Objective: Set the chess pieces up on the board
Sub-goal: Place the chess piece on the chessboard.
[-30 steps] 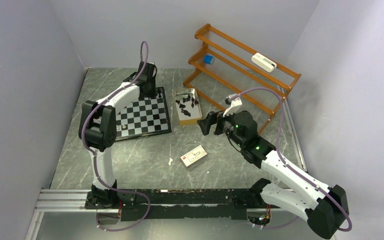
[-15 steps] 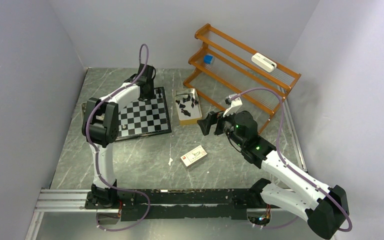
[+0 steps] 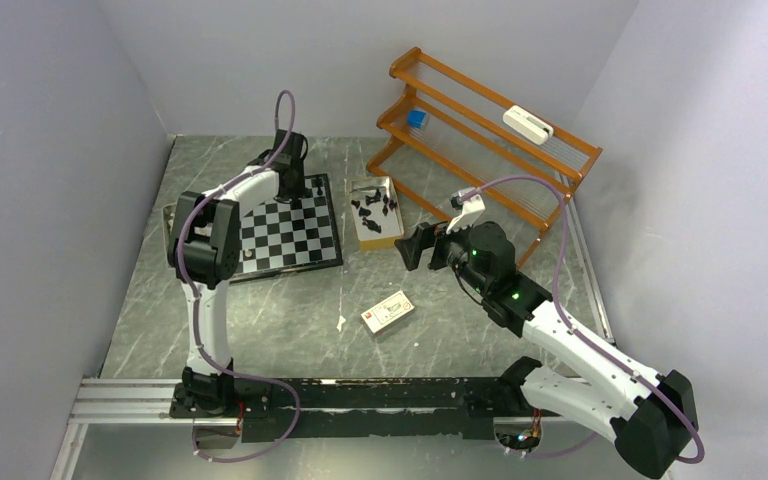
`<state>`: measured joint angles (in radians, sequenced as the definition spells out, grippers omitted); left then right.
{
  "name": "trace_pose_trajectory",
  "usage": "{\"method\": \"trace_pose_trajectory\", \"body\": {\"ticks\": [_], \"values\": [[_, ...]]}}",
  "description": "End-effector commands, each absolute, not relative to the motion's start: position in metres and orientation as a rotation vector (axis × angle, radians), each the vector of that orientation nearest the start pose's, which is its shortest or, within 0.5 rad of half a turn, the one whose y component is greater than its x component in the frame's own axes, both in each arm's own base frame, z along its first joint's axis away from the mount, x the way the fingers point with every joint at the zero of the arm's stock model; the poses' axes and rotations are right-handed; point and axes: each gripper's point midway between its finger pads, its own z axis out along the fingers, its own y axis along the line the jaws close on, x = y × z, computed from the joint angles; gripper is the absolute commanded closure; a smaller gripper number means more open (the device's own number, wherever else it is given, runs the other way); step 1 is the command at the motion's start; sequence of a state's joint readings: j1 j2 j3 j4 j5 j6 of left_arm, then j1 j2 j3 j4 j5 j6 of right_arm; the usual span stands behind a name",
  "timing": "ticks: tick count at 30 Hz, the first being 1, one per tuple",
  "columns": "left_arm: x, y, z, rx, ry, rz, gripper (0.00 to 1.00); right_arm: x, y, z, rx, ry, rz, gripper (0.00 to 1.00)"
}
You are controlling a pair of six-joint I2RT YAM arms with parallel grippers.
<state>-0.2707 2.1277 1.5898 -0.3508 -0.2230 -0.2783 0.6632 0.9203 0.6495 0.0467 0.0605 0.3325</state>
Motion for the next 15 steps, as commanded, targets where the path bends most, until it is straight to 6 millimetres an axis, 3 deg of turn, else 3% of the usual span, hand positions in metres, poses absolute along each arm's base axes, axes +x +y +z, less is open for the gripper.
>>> {"method": "trace_pose_trajectory", "body": {"ticks": [1, 15], "values": [[0.532, -0.111, 0.049, -0.104, 2.381, 0.032, 0.85, 0.274, 0.214, 0.232, -0.247, 1.794, 0.645, 0.0], [0.531, -0.108, 0.03, -0.088, 2.415, 0.068, 0.82, 0.273, 0.211, 0.235, -0.245, 1.788, 0.636, 0.0]]}}
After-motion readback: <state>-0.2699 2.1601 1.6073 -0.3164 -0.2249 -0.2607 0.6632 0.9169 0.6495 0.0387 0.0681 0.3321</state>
